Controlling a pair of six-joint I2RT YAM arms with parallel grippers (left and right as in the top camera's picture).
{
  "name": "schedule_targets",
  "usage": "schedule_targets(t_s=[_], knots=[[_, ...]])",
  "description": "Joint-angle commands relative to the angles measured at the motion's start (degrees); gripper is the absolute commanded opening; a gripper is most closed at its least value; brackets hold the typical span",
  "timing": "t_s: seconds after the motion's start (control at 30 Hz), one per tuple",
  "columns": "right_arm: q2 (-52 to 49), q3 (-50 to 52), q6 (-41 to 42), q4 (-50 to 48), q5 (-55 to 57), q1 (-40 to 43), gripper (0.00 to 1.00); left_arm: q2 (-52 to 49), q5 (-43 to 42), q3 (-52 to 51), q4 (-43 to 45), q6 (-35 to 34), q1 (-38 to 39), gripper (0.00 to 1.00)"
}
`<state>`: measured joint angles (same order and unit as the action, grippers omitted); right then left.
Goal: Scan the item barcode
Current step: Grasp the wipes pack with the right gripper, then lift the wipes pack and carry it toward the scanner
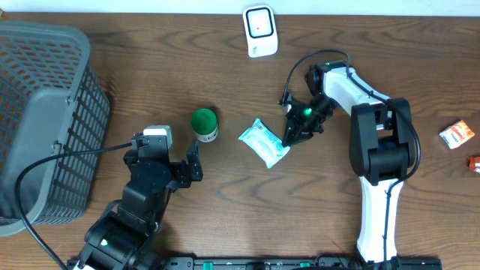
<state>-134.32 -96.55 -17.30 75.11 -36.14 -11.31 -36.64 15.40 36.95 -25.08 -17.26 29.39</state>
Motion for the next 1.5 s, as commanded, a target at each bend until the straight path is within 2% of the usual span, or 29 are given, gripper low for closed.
schedule_targets(t_s=[0.0, 0.23, 0.37, 0.4, 0.43, 0.47, 0.6, 0.7, 0.77, 1.07, 1.2, 1.47], knots=[[-0.02, -4.48, -5.88, 4.04, -6.82, 1.07, 0.02, 0.04, 0.76, 0.13, 0.20, 0.72, -0.17, 0.98], [7.08, -7.63, -8.55, 8.20, -14.67, 5.70, 0.02, 0.04, 0.76, 0.13, 0.20, 0.72, -0.17, 0.98], [10.75, -7.63, -8.48, 8.33, -14.40, 7.37, 0.02, 0.04, 0.76, 0.13, 0.20, 0.72, -0.17, 0.98], [11.23, -7.61, -8.24, 8.87, -13.97, 7.26, 0.05, 0.04, 0.76, 0.13, 0.20, 0.72, -0.17, 0.98], [11.32, -7.61, -8.00, 9.27, -13.11, 6.80, 0.17, 0.04, 0.76, 0.13, 0.20, 0.72, -0.17, 0.98], [11.43, -7.61, -7.93, 9.62, -11.91, 6.05, 0.24, 0.04, 0.76, 0.13, 0.20, 0.72, -0.17, 0.98], [11.43, -7.58, -0.74, 6.95, -1.16, 0.68, 0.37, 0.04, 0.76, 0.13, 0.20, 0.72, -0.17, 0.98], [11.43, -7.58, 10.49, 2.78, 14.58, -4.87, 0.55, 0.04, 0.76, 0.13, 0.20, 0.72, -0.17, 0.98], [11.43, -7.58, 14.73, 1.70, 23.41, -8.70, 0.99, 0.04, 0.76, 0.13, 0.20, 0.72, -0.17, 0.98], [11.39, -7.13, 15.54, -2.82, 28.65, -19.26, 0.99, 0.04, 0.76, 0.13, 0.20, 0.72, -0.17, 0.98], [11.39, -5.03, 19.69, -5.75, 35.41, -20.72, 0.99, 0.04, 0.76, 0.13, 0.20, 0.72, -0.17, 0.98], [11.39, -0.44, 19.63, -8.37, 35.39, -21.73, 0.99, 0.04, 0.76, 0.13, 0.20, 0.72, -0.17, 0.98]])
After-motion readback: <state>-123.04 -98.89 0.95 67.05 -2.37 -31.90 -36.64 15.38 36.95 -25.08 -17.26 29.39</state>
